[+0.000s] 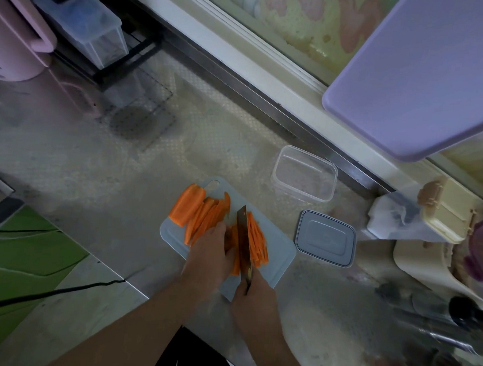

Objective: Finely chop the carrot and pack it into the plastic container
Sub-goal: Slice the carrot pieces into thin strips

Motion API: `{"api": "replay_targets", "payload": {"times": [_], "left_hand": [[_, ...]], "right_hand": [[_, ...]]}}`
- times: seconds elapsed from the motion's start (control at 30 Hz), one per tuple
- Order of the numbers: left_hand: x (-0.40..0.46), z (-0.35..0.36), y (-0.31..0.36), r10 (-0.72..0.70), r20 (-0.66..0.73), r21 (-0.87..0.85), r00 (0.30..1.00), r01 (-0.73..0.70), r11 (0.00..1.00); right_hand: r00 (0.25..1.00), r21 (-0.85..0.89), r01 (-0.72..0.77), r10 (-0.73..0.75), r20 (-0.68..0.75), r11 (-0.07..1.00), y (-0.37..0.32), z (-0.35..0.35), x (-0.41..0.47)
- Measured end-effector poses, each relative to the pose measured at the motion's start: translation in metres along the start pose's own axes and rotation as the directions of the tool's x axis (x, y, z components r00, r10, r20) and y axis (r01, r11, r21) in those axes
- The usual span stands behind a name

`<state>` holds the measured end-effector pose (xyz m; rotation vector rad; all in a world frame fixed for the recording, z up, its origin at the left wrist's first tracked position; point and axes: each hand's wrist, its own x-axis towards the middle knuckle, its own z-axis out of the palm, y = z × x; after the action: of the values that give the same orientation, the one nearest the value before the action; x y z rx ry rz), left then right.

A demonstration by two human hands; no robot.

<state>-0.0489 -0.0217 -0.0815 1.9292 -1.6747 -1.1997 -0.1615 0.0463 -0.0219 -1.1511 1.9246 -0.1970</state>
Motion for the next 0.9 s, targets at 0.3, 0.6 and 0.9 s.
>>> {"api": "replay_targets", "payload": {"times": [0.3, 0.6, 0.9], "left_hand": [[-0.004, 0.001, 0.002, -0.055, -0.024, -0.063, 0.998, 0.053, 0.997], [-0.005, 0.0, -0.002, -0.038, -0.025, -0.125, 0.999, 0.035, 0.992], [-0.004, 0.001, -0.003, -0.064, -0.024, -0.181, 0.998, 0.059, 0.982]], "right_hand": [[1.0, 0.1, 0.007, -0.003, -0.031, 0.995, 0.0, -0.012, -0.015], [1.0, 0.063, 0.012, -0.011, -0.004, 0.998, -0.005, -0.01, -0.014], [1.0, 0.008, -0.012, 0.012, -0.006, 1.0, -0.002, 0.001, -0.005]]}}
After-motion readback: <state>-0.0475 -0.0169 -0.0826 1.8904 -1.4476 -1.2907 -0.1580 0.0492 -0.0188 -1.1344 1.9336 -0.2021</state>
